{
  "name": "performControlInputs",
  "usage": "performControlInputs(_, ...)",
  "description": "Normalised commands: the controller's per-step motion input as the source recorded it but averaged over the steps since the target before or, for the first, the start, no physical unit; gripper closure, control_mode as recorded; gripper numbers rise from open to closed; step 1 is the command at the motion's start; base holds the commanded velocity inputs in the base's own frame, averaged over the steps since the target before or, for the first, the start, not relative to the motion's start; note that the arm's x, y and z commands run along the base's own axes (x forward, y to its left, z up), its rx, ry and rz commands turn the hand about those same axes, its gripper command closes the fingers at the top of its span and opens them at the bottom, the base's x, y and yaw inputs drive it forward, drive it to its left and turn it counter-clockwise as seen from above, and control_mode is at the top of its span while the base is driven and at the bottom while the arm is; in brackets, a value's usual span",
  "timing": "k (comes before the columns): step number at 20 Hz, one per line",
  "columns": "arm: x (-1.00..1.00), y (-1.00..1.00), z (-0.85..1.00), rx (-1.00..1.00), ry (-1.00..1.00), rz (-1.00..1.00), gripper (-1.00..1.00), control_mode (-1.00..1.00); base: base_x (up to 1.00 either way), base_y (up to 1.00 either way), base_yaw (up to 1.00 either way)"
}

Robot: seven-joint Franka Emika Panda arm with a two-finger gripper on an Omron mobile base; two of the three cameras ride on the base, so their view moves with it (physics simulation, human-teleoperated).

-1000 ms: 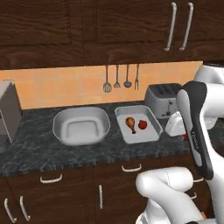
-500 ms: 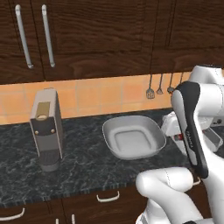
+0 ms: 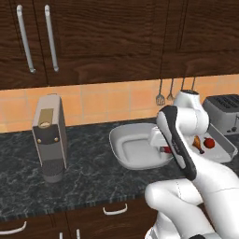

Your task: Place one bell pepper and one chicken drumstick in each tupperware on the nearby counter, to pack two identical lunches.

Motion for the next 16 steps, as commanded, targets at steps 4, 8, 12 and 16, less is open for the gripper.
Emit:
performControlInputs(4, 1.0, 0.0, -0.03, -0.1, 0.21, -0.14, 1.0, -1.0, 0.0, 0.0, 0.0)
performControlInputs(8, 1.0, 0.0, -0.09, -0.1, 0.19, -0.12, 1.0, -1.0, 0.0, 0.0, 0.0)
performControlInputs(12, 0.94, 0.0, -0.64, -0.02, 0.07, -0.11, 1.0, -1.0, 0.0, 0.0, 0.0)
performControlInputs(16, 0.79, -0.06, -0.84, 0.0, 0.0, -0.08, 1.0, -1.0, 0.0, 0.0, 0.0)
